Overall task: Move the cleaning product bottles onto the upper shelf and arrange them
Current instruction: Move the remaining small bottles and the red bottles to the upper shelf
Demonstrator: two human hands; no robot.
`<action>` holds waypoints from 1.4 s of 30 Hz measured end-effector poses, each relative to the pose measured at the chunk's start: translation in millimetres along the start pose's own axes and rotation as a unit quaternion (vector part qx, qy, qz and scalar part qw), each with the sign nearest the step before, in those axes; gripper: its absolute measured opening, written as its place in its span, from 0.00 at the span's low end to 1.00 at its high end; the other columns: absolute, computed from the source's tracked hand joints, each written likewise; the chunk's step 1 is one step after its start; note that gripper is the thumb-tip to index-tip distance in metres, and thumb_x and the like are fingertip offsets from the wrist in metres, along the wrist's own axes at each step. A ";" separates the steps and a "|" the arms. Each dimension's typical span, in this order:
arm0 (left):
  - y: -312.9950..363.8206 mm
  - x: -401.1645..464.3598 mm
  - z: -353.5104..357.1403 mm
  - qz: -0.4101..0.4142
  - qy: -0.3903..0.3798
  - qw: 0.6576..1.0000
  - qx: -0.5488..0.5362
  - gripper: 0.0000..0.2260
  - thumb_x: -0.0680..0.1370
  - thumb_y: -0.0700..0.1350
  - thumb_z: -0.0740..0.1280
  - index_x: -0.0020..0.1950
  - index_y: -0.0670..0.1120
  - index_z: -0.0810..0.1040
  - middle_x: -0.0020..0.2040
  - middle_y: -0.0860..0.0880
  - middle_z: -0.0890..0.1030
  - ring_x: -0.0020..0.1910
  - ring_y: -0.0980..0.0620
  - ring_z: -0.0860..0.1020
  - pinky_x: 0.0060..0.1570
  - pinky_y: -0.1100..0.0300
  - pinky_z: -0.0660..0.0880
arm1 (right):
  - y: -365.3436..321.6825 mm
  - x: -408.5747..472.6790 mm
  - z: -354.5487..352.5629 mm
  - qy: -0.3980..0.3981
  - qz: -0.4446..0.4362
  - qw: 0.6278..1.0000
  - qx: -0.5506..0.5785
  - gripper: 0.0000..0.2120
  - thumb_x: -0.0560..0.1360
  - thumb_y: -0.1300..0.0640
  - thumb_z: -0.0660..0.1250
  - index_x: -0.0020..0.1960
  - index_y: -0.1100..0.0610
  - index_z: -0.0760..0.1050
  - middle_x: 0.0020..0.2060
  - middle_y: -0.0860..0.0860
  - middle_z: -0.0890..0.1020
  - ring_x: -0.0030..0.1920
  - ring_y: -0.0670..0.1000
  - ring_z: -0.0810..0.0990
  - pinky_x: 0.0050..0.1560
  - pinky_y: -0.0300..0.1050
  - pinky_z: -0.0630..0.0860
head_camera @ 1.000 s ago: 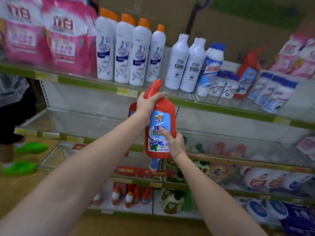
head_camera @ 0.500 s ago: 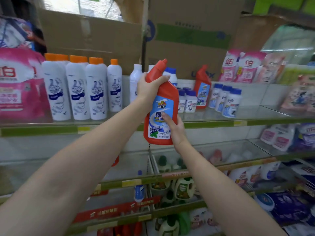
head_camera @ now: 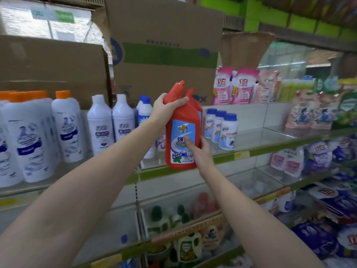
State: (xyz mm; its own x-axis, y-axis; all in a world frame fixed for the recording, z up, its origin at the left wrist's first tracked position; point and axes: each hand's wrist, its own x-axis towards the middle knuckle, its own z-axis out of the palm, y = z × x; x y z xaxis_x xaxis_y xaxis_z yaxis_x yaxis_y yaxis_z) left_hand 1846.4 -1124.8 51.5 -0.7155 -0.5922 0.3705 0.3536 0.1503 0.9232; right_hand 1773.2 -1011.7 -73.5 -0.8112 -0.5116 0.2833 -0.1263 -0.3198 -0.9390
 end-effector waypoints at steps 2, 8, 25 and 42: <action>-7.3 24.1 14.9 -0.003 -0.013 1.000 0.015 0.20 0.71 0.46 0.79 0.58 0.47 0.76 0.50 0.46 0.85 0.43 0.49 0.86 0.37 0.58 0.81 | 1.3 26.6 -18.1 -0.003 -0.003 1.000 -0.015 0.19 0.73 0.46 0.76 0.60 0.50 0.77 0.53 0.51 0.87 0.50 0.52 0.87 0.51 0.54 0.85; -38.8 87.5 50.2 -0.019 -0.054 0.993 0.104 0.26 0.71 0.46 0.79 0.65 0.50 0.72 0.57 0.45 0.82 0.52 0.45 0.84 0.50 0.46 0.83 | 16.9 92.1 -61.9 0.001 0.010 0.998 -0.054 0.23 0.73 0.40 0.74 0.63 0.50 0.74 0.53 0.48 0.85 0.48 0.49 0.87 0.45 0.45 0.85; -91.4 173.7 91.1 0.009 0.006 0.969 0.246 0.31 0.75 0.52 0.75 0.73 0.50 0.66 0.60 0.48 0.78 0.52 0.52 0.81 0.47 0.58 0.81 | 75.4 208.3 -88.0 0.008 -0.012 0.994 -0.109 0.28 0.73 0.31 0.67 0.67 0.47 0.71 0.58 0.47 0.83 0.54 0.49 0.85 0.54 0.56 0.83; -107.0 200.1 97.4 -0.001 0.061 0.959 0.278 0.31 0.76 0.54 0.74 0.73 0.51 0.63 0.58 0.49 0.77 0.52 0.48 0.81 0.47 0.53 0.81 | 91.2 238.9 -84.3 0.034 -0.025 0.986 -0.161 0.23 0.79 0.38 0.65 0.68 0.49 0.71 0.62 0.51 0.80 0.59 0.52 0.81 0.59 0.57 0.81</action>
State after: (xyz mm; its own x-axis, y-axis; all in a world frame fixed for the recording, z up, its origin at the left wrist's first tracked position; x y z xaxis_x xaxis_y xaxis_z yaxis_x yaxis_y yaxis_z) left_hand 1606.7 -1182.3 36.8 -0.6278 -0.6762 0.3855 -0.0469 0.5273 0.8484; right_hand 1519.7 -1095.8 -107.9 -0.8341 -0.4444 0.3269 -0.3322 -0.0685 -0.9407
